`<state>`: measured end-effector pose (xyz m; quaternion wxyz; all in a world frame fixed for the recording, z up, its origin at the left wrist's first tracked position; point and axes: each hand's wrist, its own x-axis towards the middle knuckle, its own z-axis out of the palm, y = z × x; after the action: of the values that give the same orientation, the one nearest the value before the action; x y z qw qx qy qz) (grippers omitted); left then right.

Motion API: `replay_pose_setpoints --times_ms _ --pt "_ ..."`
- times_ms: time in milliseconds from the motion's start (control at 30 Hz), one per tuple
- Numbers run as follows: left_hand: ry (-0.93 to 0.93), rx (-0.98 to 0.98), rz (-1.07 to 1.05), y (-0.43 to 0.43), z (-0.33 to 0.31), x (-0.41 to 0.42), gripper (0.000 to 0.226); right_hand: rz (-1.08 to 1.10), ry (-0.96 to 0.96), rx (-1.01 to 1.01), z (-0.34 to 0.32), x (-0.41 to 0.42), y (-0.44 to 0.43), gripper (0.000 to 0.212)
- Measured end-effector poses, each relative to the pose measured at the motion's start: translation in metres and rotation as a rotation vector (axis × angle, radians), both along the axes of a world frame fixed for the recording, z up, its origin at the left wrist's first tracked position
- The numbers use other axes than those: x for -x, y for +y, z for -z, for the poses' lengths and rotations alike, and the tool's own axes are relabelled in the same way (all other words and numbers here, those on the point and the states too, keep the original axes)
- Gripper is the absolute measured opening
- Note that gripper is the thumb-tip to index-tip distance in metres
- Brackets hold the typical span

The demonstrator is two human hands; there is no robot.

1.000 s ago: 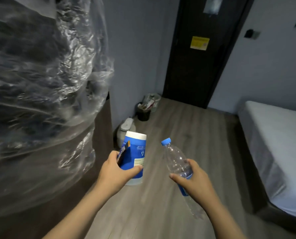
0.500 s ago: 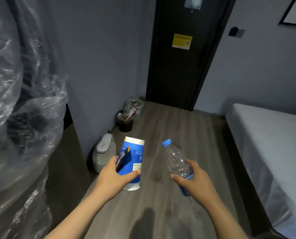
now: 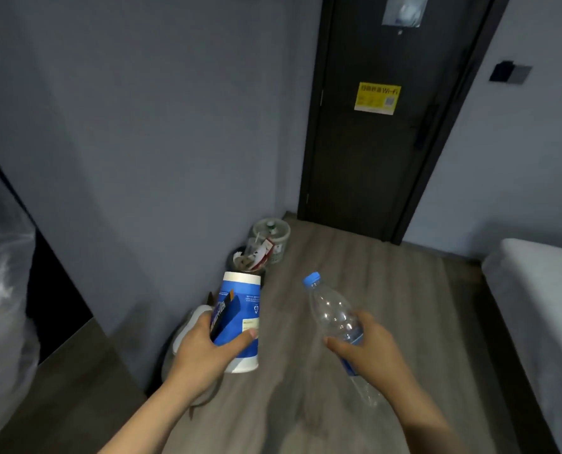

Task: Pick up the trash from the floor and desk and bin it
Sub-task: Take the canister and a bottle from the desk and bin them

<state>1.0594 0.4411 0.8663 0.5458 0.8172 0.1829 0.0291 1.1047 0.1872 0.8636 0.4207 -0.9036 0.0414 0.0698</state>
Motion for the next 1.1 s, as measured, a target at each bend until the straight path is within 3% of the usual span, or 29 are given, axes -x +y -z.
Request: replay_pose_setpoints --times_ms 333,567,1100 --pt "0.065 -0.035 -0.050 0.061 0.036 -0.221 0.036 -0.017 0.005 0.044 0.024 -0.220 0.050 0.037" --pt "0.231 -0.128 -0.027 0.109 0.055 -0.366 0.047 0.049 0.040 0.053 0.020 -0.348 0.081 0.045" --pt "0.408 -0.141 -0.142 0.109 0.122 -0.647 0.053 -0.051 0.223 0.133 0.078 -0.676 0.068 0.062"
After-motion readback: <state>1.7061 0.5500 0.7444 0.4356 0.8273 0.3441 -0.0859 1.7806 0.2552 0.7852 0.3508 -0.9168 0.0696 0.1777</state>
